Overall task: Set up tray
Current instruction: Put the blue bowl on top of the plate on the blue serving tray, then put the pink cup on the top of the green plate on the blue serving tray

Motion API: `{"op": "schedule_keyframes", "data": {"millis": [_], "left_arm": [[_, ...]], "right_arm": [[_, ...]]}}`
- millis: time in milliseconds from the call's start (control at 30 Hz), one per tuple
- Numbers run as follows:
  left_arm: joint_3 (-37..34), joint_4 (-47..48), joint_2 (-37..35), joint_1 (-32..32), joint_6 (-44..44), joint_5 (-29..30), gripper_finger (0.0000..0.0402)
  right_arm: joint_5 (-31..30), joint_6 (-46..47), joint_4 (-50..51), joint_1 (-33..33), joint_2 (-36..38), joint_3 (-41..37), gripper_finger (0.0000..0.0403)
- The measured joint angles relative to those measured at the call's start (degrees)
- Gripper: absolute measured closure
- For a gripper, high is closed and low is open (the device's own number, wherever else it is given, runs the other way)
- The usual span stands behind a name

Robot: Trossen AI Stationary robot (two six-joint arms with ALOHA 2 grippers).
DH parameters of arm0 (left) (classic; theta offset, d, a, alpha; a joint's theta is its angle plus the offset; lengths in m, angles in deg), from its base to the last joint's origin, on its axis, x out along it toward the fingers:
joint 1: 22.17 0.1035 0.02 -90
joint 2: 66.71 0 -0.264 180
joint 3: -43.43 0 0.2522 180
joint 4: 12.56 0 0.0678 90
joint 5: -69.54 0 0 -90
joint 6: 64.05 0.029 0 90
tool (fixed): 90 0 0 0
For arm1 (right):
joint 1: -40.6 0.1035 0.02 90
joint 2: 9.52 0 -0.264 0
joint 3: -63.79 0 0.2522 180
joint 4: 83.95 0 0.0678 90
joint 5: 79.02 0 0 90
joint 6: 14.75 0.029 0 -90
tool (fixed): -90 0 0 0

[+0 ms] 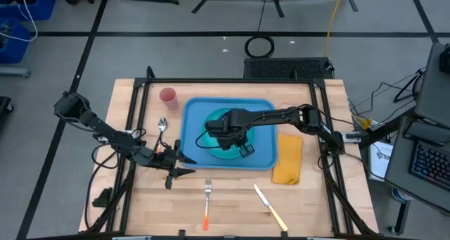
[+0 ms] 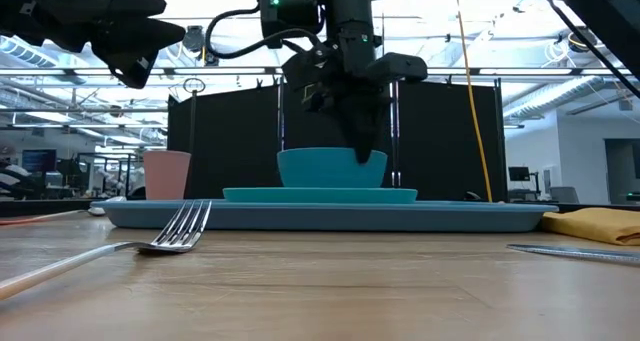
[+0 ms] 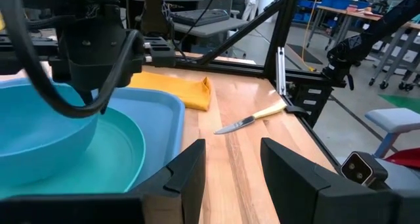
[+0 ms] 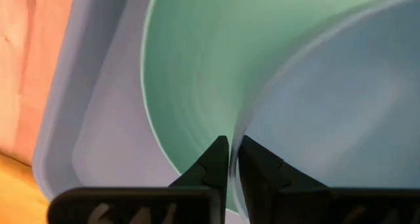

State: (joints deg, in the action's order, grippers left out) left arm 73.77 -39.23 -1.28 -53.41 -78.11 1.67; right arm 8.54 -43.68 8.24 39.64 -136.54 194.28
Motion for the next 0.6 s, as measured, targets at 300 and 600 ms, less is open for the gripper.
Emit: {"op": "schedule_keyframes", "data": {"millis": [300,600], "left_arm": [[0.0,0.0,0.0,0.0,0.0,0.0,0.0252],[0.0,0.0,0.0,0.0,-0.1,0.0,0.0252]], "right_arm": [[-0.3,1.1,-0.7,0.5,0.0,0.0,0.0327],[-2.9,1.7,-1.3,1.2,0.0,0.0,0.0264]]}}
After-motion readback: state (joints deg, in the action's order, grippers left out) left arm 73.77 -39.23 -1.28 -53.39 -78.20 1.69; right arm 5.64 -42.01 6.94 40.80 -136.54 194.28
